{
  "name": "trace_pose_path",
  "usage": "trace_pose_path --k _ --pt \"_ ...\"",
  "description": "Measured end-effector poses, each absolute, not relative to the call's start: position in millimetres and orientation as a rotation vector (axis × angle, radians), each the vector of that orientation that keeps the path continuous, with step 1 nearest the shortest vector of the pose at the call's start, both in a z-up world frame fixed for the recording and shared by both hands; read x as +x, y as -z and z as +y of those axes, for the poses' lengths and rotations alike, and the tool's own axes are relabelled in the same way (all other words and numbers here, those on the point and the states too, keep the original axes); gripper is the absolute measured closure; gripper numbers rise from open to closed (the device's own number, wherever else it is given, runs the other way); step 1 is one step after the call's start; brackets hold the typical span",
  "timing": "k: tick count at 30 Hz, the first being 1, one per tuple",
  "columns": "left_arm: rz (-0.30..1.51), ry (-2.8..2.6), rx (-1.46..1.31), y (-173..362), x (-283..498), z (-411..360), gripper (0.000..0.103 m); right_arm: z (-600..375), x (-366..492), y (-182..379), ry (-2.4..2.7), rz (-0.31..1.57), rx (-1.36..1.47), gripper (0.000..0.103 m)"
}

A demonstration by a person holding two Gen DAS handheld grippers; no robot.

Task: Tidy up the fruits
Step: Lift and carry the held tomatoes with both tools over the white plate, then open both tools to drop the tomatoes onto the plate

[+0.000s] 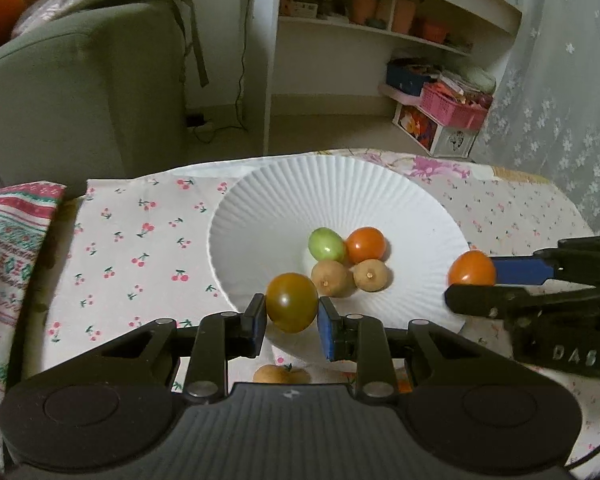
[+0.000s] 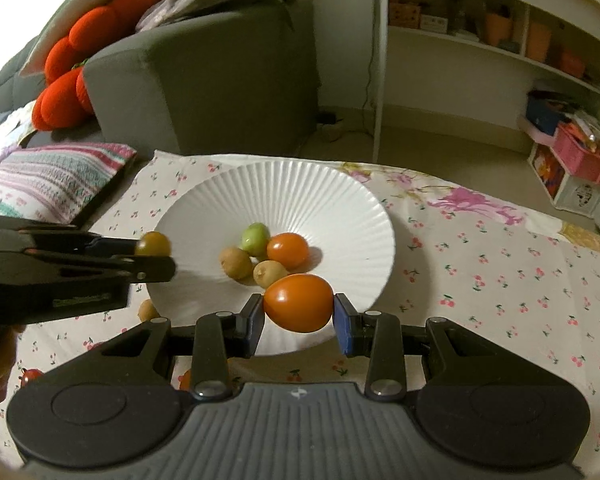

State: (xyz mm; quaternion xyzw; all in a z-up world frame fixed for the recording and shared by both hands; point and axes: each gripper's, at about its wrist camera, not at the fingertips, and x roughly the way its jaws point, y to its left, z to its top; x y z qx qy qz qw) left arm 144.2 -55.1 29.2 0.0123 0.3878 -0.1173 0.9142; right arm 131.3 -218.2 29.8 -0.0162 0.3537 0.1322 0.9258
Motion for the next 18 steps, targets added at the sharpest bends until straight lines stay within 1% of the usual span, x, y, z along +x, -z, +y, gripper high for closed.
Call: trace_pose_path --k 18 --pt "0.775 0.274 0.038 -24.8 146.4 -56.7 0.088 -193.4 135.6 -12.5 -0.369 0.732 -0.081 0.069"
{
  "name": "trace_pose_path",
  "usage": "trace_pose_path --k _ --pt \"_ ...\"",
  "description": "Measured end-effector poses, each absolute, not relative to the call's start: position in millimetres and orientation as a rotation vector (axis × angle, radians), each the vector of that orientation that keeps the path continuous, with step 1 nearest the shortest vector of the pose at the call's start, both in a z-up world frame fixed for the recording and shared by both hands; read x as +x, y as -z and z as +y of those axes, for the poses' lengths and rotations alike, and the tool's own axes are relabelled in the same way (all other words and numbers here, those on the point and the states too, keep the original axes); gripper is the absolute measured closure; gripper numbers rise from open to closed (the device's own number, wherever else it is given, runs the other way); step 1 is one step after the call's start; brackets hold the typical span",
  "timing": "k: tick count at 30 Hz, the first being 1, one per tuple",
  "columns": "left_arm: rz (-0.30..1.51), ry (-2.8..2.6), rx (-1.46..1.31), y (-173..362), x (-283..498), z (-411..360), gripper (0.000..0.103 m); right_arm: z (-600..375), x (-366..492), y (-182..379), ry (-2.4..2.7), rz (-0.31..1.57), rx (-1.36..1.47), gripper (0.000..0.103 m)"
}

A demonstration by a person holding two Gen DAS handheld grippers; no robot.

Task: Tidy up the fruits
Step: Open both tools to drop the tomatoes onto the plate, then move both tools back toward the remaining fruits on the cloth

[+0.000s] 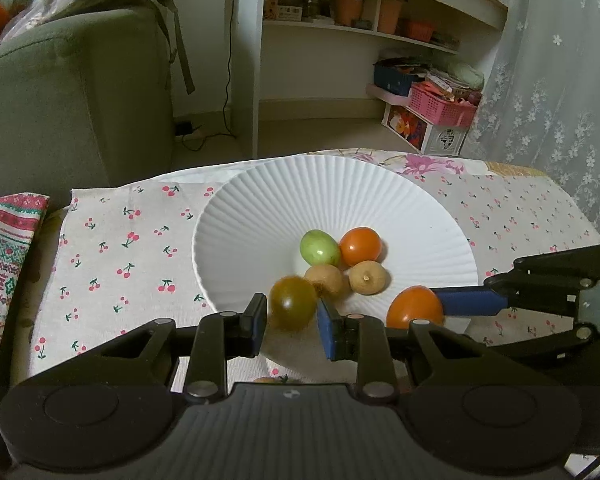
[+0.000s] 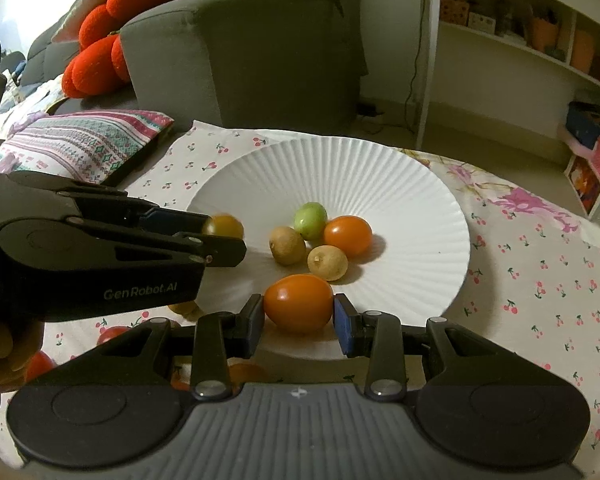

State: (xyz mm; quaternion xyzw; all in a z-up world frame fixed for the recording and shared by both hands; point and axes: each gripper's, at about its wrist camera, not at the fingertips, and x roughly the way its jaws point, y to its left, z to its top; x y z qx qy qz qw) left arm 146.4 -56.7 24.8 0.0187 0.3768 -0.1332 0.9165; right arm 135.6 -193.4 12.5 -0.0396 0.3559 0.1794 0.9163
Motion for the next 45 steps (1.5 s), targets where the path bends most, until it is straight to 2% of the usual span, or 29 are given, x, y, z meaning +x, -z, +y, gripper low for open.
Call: trace_pose_path --k 9,19,24,26,29,32,35,37,43,45 --pt "0.781 0.274 0.015 -30.1 143.6 -51.5 0.088 -198.6 131.4 -21.9 -0.389 0.715 -0.045 0.068" --pt "0.770 0.268 -0.005 -43.6 134.2 -47.8 0.082 -217.9 121.6 -45.0 -0.355 0.705 0.049 0.067" --pt "0.790 0.257 -0.012 -45.9 127.0 -47.4 0.081 -222.9 109.3 -53.1 -0.348 0.686 0.061 0.054" --pt "0.796 0.260 -0.011 -46.7 122.4 -47.9 0.081 -221.5 102.4 -56.0 -0.368 0.684 0.062 0.054" --pt "0.801 0.252 0.021 -48.3 114.9 -50.5 0.080 -217.4 93.5 -59.4 -0.386 0.695 0.041 0.044" --pt "0.798 0.240 0.044 -51.1 107.1 -49.4 0.073 -217.9 89.0 -62.7 -0.404 0.711 0.027 0.039" --pt "0.804 0.240 0.035 -53.0 101.3 -47.0 0.062 -223.3 90.0 -63.9 -0.410 0.733 0.060 0.032" --pt "0.810 0.226 0.030 -54.2 96.3 -44.1 0.047 -224.7 89.2 -62.7 -0.419 0.749 0.081 0.029" --pt "0.809 0.209 0.036 -57.6 77.3 -35.7 0.030 -222.4 83.9 -65.1 -0.454 0.769 0.101 0.019" --pt "0.814 0.202 0.036 -56.7 74.3 -33.6 0.030 -221.6 82.1 -65.5 -0.465 0.773 0.099 0.016"
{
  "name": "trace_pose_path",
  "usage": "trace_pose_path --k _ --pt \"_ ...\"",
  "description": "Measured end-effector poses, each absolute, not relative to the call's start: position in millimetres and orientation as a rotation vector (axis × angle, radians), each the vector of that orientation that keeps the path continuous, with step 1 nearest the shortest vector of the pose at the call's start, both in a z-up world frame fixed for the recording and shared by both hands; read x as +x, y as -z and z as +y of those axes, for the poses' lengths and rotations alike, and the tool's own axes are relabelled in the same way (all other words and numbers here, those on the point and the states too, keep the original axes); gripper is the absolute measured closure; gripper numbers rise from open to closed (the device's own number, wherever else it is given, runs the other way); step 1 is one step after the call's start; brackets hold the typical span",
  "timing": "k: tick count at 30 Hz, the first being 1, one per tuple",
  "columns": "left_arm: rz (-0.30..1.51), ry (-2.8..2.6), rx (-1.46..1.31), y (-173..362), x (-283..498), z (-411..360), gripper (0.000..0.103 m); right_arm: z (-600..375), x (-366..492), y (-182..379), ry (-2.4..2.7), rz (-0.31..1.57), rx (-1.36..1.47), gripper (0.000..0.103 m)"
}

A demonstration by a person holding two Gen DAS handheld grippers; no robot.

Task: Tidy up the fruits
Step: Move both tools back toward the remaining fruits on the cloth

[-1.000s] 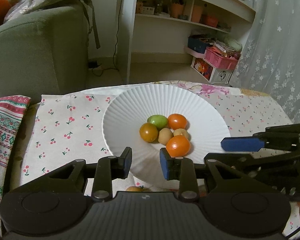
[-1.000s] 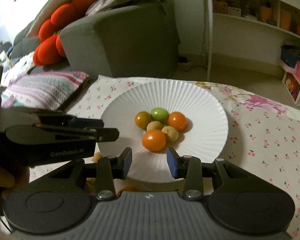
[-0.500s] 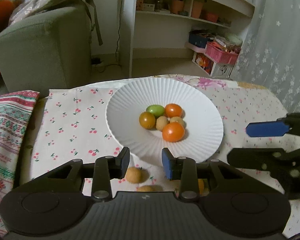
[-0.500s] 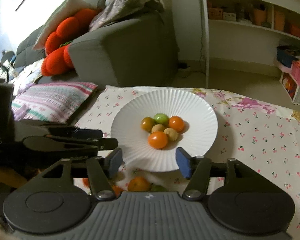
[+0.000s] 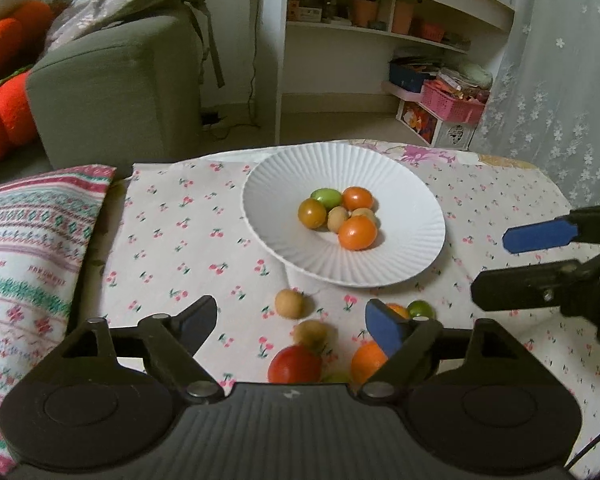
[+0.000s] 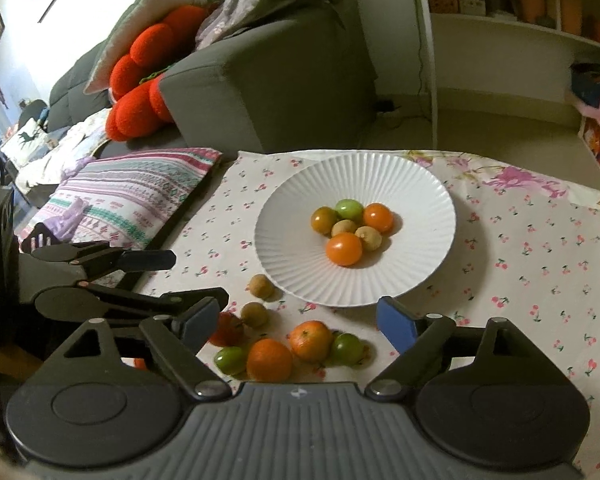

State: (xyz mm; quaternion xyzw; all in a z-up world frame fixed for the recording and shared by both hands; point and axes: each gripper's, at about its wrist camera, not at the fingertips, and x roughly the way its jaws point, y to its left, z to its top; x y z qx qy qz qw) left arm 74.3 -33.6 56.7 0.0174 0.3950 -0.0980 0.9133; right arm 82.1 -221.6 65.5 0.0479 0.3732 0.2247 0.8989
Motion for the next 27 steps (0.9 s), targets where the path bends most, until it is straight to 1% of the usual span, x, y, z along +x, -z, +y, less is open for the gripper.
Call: trace_pose_path --k 3,12,14,16,19,20,22,24,27 --pt "0.833 0.214 0.040 -52.3 70.0 -34.0 0.030 -223.3 81.1 -64.2 -0.468 0.783 0.112 0.013" --pt "0.850 0.253 0.124 -35.4 51.5 -47.7 0.031 -226.4 90.0 -49.3 -0.408 0.858 0.157 0.014" --pt "0.859 0.261 0.145 -29.8 49.3 -51.0 0.034 -225.6 90.7 -46.6 -0.398 0.867 0.154 0.015" --pt "0.875 0.269 0.157 -24.6 47.8 -54.1 0.042 -224.9 91.5 -43.7 -0.386 0.878 0.154 0.016" --pt "0.892 0.283 0.165 -19.1 47.5 -56.8 0.050 -224.0 93.6 -38.5 -0.365 0.895 0.157 0.019" --pt "0.895 0.283 0.168 -17.6 47.7 -57.5 0.051 -223.5 94.8 -36.2 -0.358 0.901 0.153 0.021" --pt "0.901 0.288 0.172 -15.4 47.2 -59.5 0.056 -223.1 97.1 -31.5 -0.345 0.914 0.146 0.027" --pt "0.912 0.301 0.178 -12.2 46.6 -62.1 0.060 -224.0 99.5 -27.1 -0.331 0.929 0.148 0.035" --pt "0.923 0.308 0.186 -7.9 46.8 -65.5 0.063 -225.2 102.8 -21.1 -0.311 0.945 0.151 0.041"
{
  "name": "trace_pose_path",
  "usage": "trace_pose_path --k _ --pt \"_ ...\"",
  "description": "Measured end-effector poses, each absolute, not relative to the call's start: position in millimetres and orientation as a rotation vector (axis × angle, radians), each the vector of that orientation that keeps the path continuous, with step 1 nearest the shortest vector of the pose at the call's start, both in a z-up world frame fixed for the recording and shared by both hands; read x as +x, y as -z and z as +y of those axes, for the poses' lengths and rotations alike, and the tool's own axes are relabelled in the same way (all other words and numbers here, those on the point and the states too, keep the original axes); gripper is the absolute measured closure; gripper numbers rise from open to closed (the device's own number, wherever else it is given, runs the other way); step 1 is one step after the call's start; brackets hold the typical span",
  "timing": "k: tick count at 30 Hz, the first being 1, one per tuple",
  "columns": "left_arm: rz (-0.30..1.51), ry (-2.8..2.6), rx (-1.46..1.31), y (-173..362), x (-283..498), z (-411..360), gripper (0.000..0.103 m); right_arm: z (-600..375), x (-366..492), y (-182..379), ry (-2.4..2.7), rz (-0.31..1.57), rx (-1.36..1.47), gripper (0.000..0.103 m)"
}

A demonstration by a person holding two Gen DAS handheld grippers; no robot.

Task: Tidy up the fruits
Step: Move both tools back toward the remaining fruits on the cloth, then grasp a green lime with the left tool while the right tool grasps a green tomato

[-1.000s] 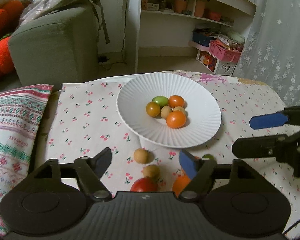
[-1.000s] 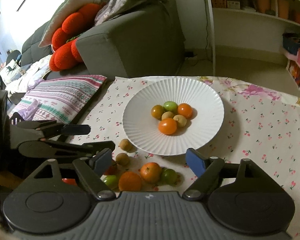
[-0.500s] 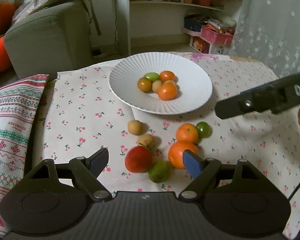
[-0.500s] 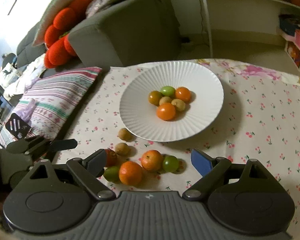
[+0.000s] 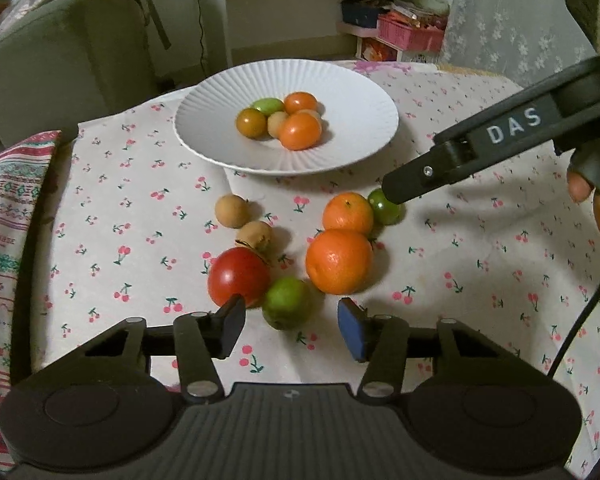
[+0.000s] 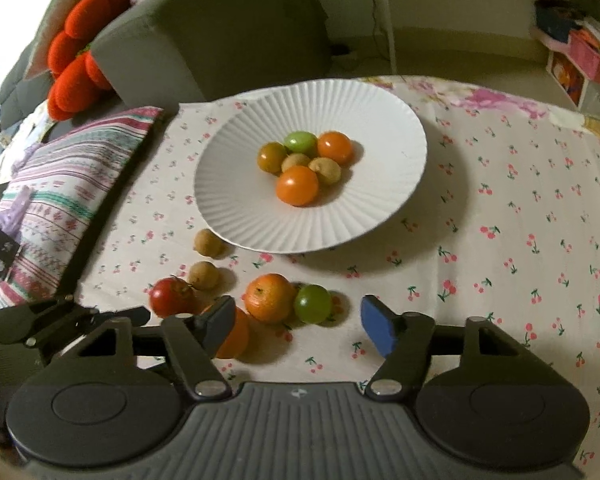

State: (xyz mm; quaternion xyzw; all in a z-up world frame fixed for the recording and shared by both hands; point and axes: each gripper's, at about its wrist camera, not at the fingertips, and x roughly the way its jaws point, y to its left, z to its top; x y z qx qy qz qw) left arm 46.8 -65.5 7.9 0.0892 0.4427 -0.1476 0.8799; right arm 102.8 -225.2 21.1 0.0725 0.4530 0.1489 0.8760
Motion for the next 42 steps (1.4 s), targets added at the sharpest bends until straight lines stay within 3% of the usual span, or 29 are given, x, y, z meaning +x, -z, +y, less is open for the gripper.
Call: trace_pose_path --k 9,20,24,35,37,42 --pt "0.942 0.298 0.205 1.6 49.4 -69.1 0.070 -219.3 109.7 -9.7 -0.300 0.954 0.078 0.059" --pt "0.954 0.294 0.190 6.5 54.6 -70.1 0.081 -204.2 117.4 -1.0 -0.327 0.920 -0.025 0.064" --pt "0.956 0.297 0.194 5.9 54.3 -70.5 0.088 -203.4 117.6 -2.4 -0.351 0.929 -0.037 0.072" --pt "0.959 0.292 0.172 3.4 55.6 -67.4 0.089 -183.2 115.0 6.4 -0.405 0.870 -0.234 0.073" --pt "0.958 0.295 0.166 2.3 56.1 -66.3 0.089 -179.7 116.5 7.6 -0.388 0.869 -0.261 0.079" --pt "0.949 0.327 0.112 -10.5 53.2 -62.6 0.089 -182.8 112.0 -8.8 -0.374 0.881 -0.233 0.080"
